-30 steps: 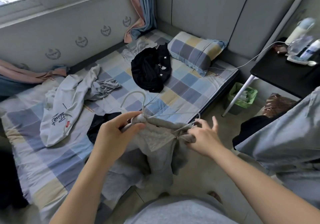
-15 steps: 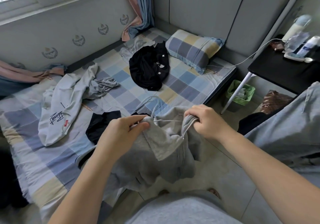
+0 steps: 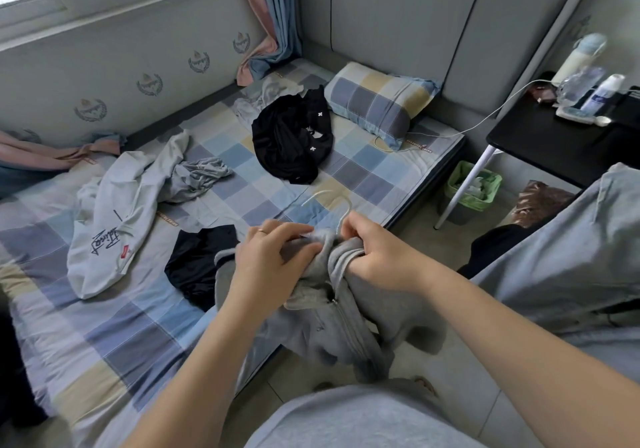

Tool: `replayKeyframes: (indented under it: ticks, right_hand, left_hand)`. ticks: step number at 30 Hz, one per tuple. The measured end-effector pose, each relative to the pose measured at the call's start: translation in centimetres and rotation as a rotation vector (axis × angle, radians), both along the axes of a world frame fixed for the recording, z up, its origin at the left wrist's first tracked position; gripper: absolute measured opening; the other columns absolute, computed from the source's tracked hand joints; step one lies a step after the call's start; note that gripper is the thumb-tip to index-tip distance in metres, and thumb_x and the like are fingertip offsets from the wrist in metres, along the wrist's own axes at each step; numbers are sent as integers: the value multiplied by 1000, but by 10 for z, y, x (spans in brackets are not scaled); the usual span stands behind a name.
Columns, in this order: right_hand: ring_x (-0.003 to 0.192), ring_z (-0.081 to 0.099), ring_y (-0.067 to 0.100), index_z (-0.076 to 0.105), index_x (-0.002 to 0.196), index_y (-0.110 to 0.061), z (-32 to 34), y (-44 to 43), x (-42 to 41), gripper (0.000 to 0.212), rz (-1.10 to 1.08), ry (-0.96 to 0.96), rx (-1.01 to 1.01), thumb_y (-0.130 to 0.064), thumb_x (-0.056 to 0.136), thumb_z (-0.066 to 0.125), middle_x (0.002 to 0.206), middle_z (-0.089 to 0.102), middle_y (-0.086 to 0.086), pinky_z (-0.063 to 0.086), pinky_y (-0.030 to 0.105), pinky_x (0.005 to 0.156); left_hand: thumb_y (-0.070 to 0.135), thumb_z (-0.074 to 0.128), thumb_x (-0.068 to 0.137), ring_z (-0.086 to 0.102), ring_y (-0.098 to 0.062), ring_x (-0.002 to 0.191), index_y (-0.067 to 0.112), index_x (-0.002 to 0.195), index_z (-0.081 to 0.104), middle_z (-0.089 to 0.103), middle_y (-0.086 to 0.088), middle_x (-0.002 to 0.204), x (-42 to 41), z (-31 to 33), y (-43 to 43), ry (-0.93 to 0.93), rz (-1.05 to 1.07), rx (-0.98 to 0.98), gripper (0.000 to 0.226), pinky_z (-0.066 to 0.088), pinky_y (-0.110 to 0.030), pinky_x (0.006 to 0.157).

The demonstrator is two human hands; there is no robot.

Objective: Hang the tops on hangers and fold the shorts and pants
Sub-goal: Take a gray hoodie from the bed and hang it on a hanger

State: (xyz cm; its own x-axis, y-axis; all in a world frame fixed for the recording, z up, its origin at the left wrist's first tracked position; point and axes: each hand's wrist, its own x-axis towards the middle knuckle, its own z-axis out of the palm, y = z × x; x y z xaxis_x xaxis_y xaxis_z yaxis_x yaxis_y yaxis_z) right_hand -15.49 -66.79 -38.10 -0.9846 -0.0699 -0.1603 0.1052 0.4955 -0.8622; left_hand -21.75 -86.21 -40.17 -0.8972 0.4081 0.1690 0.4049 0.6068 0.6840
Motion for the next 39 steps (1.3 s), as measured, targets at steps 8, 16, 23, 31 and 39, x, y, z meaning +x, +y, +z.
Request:
replayKeyframes:
  ticks: [8,16,23,31,39]
  right_hand:
    - [85,63,1,54,118,-5,7,-6,-4,40,-217,-40,-487,-26,89,71,93,63,1,51,17,79]
    - [52,50,3,57,90,-21,10,2,-9,26,-166,137,220,-32,106,41,52,54,-15,34,29,56]
    - [74,57,11,66,95,-16,10,8,-14,34,-12,84,599,-26,106,35,69,59,-13,32,41,101]
    - [44,37,7,69,88,-8,12,21,-13,29,-213,-70,34,-16,104,46,53,47,-6,30,20,44]
    - [42,27,5,57,80,-10,10,17,-5,29,-134,-71,-154,-15,105,44,54,39,-4,22,17,40]
  left_hand:
    - [59,78,68,68,-12,93,14,108,57,65,-11,105,31,-20,25,-618,167,459,63,53,-27,74]
    - [10,63,91,59,-20,76,20,76,68,66,-8,79,-13,-23,13,-537,405,769,19,49,-39,66]
    - [13,62,93,61,-21,78,18,84,67,65,-6,82,-60,-5,2,-405,447,813,11,51,-37,67]
    - [23,63,85,53,-4,61,26,89,69,64,-3,72,-42,-9,7,-360,5,336,8,47,-23,58]
    - [85,59,67,59,-8,78,28,90,56,60,10,88,-32,0,2,-282,-42,-106,61,48,-30,69]
